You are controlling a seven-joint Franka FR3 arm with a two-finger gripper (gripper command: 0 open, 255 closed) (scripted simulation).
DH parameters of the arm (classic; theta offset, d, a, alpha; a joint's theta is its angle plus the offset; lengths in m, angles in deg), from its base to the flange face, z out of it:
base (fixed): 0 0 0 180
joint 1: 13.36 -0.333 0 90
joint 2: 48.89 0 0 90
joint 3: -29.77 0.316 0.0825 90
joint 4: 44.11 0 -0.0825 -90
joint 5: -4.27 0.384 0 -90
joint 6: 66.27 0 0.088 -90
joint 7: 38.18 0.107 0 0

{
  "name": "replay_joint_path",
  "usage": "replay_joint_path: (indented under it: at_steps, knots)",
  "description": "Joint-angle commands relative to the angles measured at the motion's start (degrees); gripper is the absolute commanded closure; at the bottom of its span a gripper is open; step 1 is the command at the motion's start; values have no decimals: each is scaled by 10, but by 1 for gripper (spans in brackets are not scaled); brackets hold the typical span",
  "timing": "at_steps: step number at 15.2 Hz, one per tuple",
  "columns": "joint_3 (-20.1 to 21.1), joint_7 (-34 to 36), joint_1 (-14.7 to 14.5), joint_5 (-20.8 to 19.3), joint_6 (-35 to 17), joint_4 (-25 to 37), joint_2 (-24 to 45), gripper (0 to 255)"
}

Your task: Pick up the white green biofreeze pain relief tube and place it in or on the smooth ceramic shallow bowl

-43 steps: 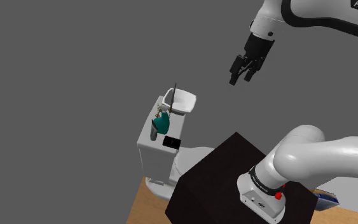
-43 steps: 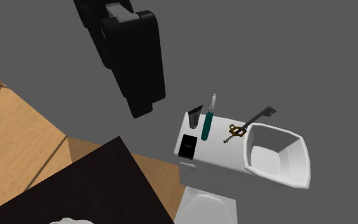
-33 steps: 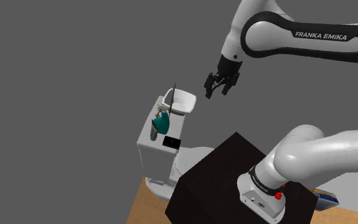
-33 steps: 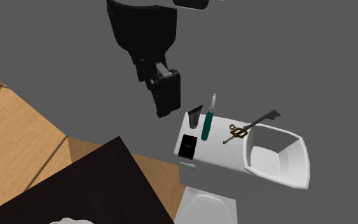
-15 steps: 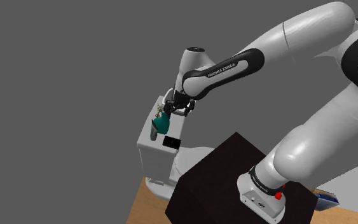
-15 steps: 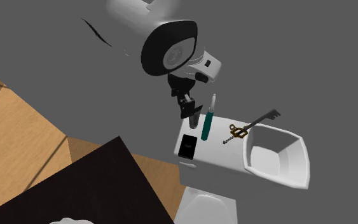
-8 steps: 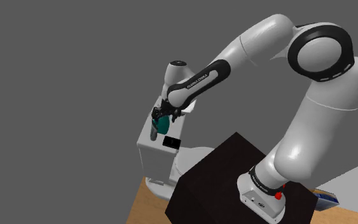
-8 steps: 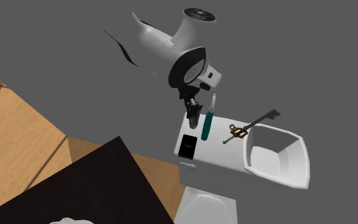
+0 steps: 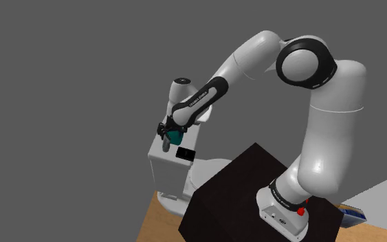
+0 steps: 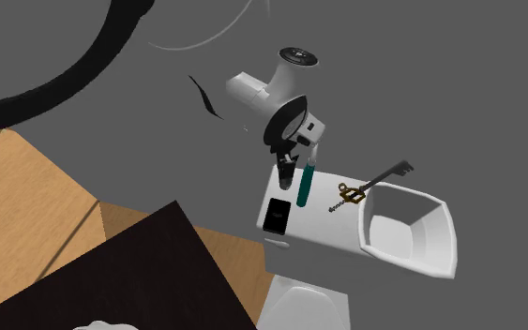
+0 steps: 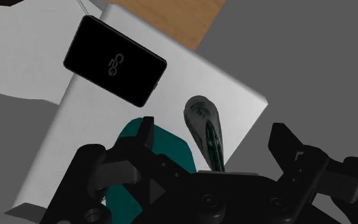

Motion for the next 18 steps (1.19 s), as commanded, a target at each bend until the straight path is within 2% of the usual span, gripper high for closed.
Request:
replay_joint_path:
  at_steps: [1,11,12,18]
  knots:
    - [-3,4,-4,-4,-11,7,17,0]
    - [-7,6,-8,-7,-25,11,36,0]
    - [-7,6,-8,-7,-25,11,36,255]
    - [-7,6,-8,-7,-25,11,36,255]
